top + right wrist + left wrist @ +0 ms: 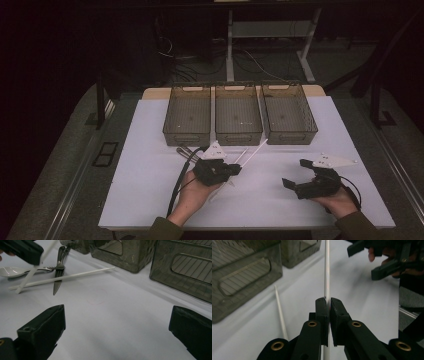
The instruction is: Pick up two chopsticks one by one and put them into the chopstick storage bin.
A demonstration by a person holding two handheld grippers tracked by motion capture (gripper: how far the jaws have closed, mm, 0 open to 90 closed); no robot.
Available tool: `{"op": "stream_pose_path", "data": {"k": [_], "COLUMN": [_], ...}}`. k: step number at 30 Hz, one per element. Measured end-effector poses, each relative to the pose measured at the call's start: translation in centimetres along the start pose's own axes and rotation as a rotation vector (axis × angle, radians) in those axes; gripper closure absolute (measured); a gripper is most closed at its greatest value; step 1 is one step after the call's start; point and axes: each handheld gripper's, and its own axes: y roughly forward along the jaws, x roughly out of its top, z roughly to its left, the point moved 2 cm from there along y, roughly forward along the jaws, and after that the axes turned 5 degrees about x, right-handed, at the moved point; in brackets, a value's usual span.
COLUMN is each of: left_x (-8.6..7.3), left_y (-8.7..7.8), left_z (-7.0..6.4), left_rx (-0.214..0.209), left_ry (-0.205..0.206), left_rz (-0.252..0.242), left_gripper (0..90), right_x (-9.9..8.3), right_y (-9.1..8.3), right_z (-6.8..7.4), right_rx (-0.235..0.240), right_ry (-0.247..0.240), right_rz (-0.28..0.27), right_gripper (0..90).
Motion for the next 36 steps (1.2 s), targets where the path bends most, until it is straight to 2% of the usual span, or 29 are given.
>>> {"op": "stream_pose_path", "data": {"k": [4,14,22,27,30,36], "left_x": [0.6,1.7,3.3,4.1,4.8,6.1], "left_y": [-0.9,-2.7,-4.7,-5.7,-6.3,-7.4], "left_z": [0.4,2.4,5.4,7.0,7.7,8.8], "left_rx": [0.005,0.025,0.039,0.042,0.049,0.06], "left_ry": [-0.008,-0.041,-0.047,-0.051,-0.042,-0.017], "left_rz": [-0.049,-0.122,-0.173,-0.191,-0.19,-0.183], "left_gripper": [84.9,85.3,85.2,85.2,85.2,85.2], "right_x": [0.0,0.0,-0.1,-0.2,-0.3,-0.8], "right_y": [0.0,0.2,0.7,0.7,0.7,0.1], "right_z": [0.0,0.1,0.2,0.2,-0.1,-0.4], "right_rx": [-0.001,0.006,0.009,0.005,-0.004,-0.011], "right_ry": [0.001,0.004,-0.004,0.002,-0.016,-0.019], "right_rz": [0.001,-0.001,-0.005,-0.006,-0.008,0.017], "right_gripper": [0.6,0.6,0.6,0.6,0.6,0.6]}}
